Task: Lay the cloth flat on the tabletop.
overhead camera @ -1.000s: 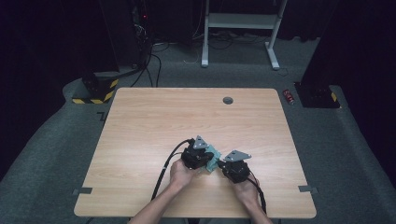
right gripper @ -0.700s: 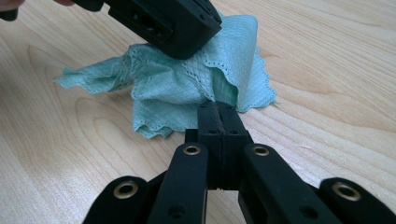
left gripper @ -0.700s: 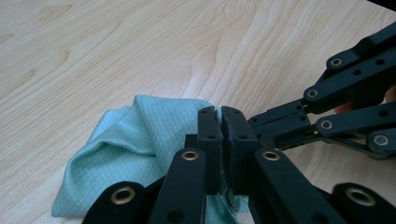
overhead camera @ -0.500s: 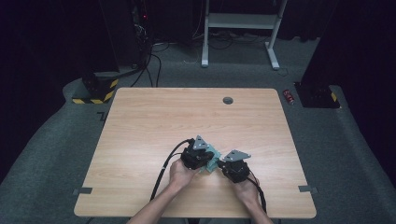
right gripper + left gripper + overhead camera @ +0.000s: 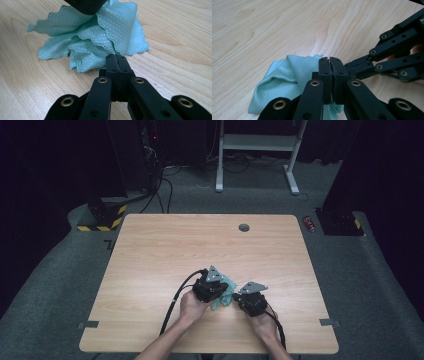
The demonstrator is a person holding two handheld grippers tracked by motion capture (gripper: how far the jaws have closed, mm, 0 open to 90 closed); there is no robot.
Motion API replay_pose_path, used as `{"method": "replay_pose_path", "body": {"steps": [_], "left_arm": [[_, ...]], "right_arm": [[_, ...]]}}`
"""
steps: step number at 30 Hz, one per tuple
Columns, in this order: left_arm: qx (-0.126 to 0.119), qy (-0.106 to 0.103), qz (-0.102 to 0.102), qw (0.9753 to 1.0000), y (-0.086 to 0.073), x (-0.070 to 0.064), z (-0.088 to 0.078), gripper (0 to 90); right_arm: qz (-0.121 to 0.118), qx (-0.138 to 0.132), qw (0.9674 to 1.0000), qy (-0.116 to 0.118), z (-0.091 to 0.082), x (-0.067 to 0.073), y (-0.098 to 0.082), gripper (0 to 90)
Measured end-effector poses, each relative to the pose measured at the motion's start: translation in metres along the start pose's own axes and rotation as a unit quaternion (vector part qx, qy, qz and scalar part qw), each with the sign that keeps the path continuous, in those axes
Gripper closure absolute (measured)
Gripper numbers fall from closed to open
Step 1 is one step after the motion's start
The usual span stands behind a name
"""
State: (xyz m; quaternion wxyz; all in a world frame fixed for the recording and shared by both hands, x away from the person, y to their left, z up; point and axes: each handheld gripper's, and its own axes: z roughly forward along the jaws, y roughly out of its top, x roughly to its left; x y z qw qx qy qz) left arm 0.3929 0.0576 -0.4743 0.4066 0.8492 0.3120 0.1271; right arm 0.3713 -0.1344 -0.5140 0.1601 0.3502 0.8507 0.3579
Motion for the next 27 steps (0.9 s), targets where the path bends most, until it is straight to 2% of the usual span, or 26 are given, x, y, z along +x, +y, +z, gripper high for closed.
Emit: {"method": "replay_pose_path", "body": {"steps": [8,17,27], "left_arm": [[-0.007,0.018,0.004,0.9998,0.0,0.005,-0.005,88.8],[-0.018,0.033,-0.01,0.9992,-0.003,0.017,-0.017,89.2],[-0.035,0.057,-0.023,0.9975,-0.002,0.028,-0.032,89.6]], "right_arm": [[-0.001,-0.008,1.0,0.002,-0.004,0.0,0.0,90.0],[-0.005,-0.024,0.9997,0.002,-0.011,0.001,0.001,90.0],[-0.009,-0.031,0.9995,-0.002,-0.016,-0.001,0.003,90.0]]}}
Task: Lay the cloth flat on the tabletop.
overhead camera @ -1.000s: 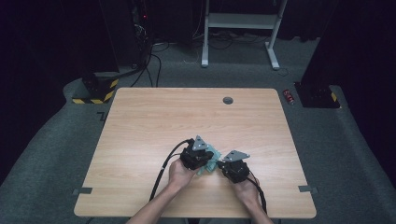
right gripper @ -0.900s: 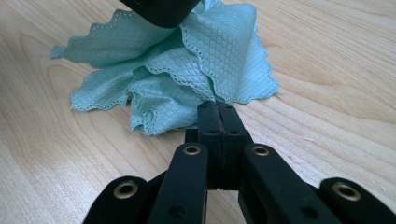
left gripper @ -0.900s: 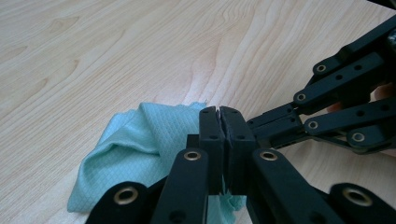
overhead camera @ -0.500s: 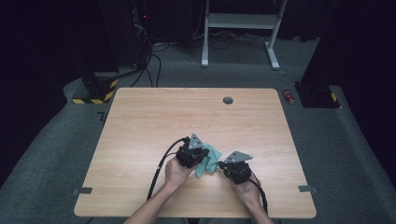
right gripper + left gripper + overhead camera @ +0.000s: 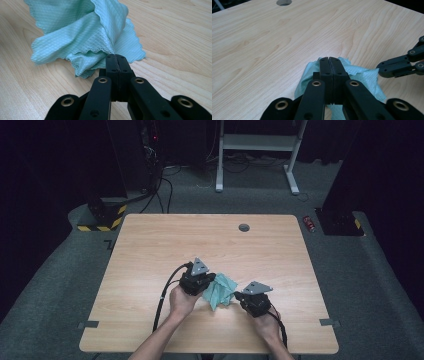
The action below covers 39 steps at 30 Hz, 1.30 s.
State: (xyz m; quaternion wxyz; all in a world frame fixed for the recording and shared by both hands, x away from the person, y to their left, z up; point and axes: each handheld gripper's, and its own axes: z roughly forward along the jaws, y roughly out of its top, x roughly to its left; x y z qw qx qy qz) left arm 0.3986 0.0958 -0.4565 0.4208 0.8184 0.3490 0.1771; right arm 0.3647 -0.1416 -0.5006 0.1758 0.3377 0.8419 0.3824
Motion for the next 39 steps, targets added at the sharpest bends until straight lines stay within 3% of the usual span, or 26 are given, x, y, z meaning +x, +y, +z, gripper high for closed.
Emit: {"method": "replay_pose_path", "body": {"steps": [13,22,29,31,33,37,39], "left_arm": [[-0.004,0.035,-0.031,0.9989,-0.016,0.024,-0.024,89.7],[0.023,0.047,-0.042,0.9977,-0.04,0.034,-0.03,89.5],[0.056,0.056,-0.034,0.9963,-0.053,0.036,-0.028,89.1],[0.068,0.052,-0.042,0.9955,-0.057,0.037,-0.026,88.9],[0.078,0.048,-0.037,0.9951,-0.06,0.037,-0.025,88.3],[0.064,0.03,-0.043,0.9966,-0.058,0.034,-0.025,75.1],[0.058,0.021,-0.039,0.9973,-0.054,0.031,-0.024,68.6]], "right_arm": [[0.003,0.004,0.9999,-0.011,-0.006,-0.006,-0.007,90.0],[0.012,0.012,0.9997,-0.017,-0.008,-0.012,-0.014,90.0],[0.013,0.024,0.9994,-0.02,-0.004,-0.014,-0.018,90.0],[0.015,0.027,0.9993,-0.021,-0.003,-0.015,-0.018,90.0],[0.017,0.029,0.9992,-0.019,-0.003,-0.015,-0.018,90.0],[0.026,0.04,0.9987,-0.018,-0.001,-0.016,-0.018,81.6],[0.032,0.033,0.9988,-0.018,-0.003,-0.017,-0.018,78.4]]}}
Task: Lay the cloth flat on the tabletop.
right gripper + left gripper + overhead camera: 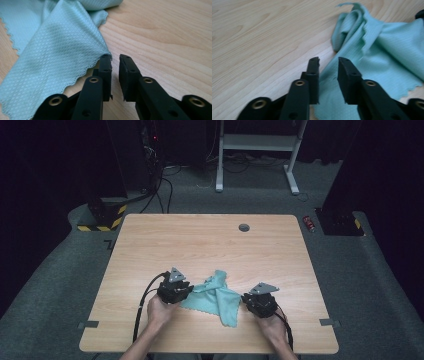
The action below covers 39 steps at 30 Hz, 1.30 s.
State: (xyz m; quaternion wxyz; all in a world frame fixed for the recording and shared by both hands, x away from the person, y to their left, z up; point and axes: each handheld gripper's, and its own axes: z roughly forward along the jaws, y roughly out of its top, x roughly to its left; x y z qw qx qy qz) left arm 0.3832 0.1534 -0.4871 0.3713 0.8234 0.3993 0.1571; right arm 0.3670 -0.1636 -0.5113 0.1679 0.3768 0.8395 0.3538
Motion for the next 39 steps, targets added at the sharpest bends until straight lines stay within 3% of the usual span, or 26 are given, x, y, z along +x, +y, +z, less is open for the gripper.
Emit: {"method": "replay_pose_path", "body": {"steps": [7,12,14,17,20,23,26,29,32,36,39], "left_arm": [[-0.012,-0.024,0.036,0.999,0.018,-0.024,0.009,57.9],[-0.004,-0.016,0.045,0.9988,0.026,-0.034,0.021,57.6],[-0.002,-0.006,0.055,0.9985,0.029,-0.037,0.025,58.8],[0.005,-0.005,0.061,0.9981,0.033,-0.04,0.031,60.5],[0.013,-0.003,0.063,0.9979,0.036,-0.042,0.037,62.7],[0.024,-0.005,0.06,0.9979,0.037,-0.042,0.042,65.4],[0.027,-0.006,0.058,0.9979,0.036,-0.042,0.043,69.9],[0.031,-0.013,0.058,0.9978,0.036,-0.04,0.045,78.9],[0.036,-0.023,0.057,0.9975,0.035,-0.038,0.046,86.6],[0.035,-0.029,0.052,0.9976,0.035,-0.037,0.045,88.8],[0.032,-0.031,0.049,0.9978,0.036,-0.036,0.043,89.2]], "right_arm": [[-0.003,-0.03,0.9995,0.009,-0.01,0.006,0.008,71.8],[-0.01,-0.035,0.9993,0.013,-0.013,0.008,0.011,70.1],[-0.032,-0.028,0.9989,-0.02,-0.016,0.011,0.01,70.4],[-0.037,-0.02,0.9988,-0.026,-0.018,0.01,0.009,70.7],[-0.019,-0.027,0.9994,-0.007,-0.02,0.006,0.008,69.8],[-0.029,-0.031,0.999,0.014,-0.018,0.011,0.009,64.8],[-0.036,-0.027,0.9989,0.015,-0.008,0.019,0.013,54.5],[-0.027,-0.016,0.9991,0.028,0.005,0.021,0.017,49.4],[-0.023,-0.004,0.9989,0.04,0.015,0.022,0.02,57.2],[-0.029,0.016,0.9982,0.049,0.022,0.022,0.02,87.4],[-0.038,0.018,0.9981,0.044,0.021,0.024,0.02,89.8]]}}
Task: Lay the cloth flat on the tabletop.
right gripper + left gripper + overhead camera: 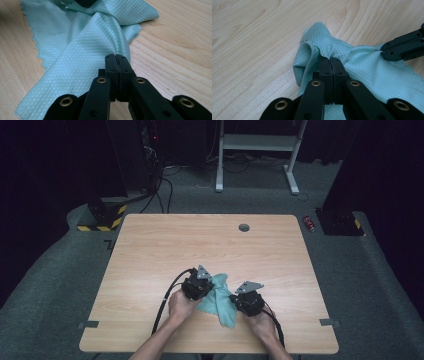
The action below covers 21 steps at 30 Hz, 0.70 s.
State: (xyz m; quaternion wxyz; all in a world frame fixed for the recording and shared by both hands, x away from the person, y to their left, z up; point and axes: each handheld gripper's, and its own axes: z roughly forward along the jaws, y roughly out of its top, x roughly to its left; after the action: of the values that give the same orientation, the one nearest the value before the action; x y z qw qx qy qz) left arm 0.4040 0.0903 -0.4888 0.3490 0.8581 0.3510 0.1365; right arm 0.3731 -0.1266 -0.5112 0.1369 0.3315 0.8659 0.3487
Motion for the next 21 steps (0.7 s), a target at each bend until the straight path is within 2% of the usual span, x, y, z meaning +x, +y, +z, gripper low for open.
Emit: {"method": "replay_pose_path", "body": {"steps": [6,13,18,21], "left_arm": [[-0.015,0.006,-0.004,0.9999,-0.001,0.006,-0.014,89.3],[-0.037,0.012,-0.032,0.9987,-0.008,0.021,-0.034,89.4],[-0.035,0.017,-0.039,0.9985,-0.017,0.026,-0.045,89.5],[-0.019,0.015,-0.04,0.9989,-0.025,0.029,-0.047,89.4]], "right_arm": [[0.006,-0.015,0.9999,-0.006,-0.011,-0.003,-0.001,89.9],[0.012,-0.029,0.9993,-0.018,-0.027,-0.011,-0.006,89.7],[0.015,-0.023,0.9992,-0.028,-0.034,-0.018,-0.013,89.6],[0.01,-0.012,0.9996,-0.025,-0.035,-0.019,-0.018,89.3]]}}
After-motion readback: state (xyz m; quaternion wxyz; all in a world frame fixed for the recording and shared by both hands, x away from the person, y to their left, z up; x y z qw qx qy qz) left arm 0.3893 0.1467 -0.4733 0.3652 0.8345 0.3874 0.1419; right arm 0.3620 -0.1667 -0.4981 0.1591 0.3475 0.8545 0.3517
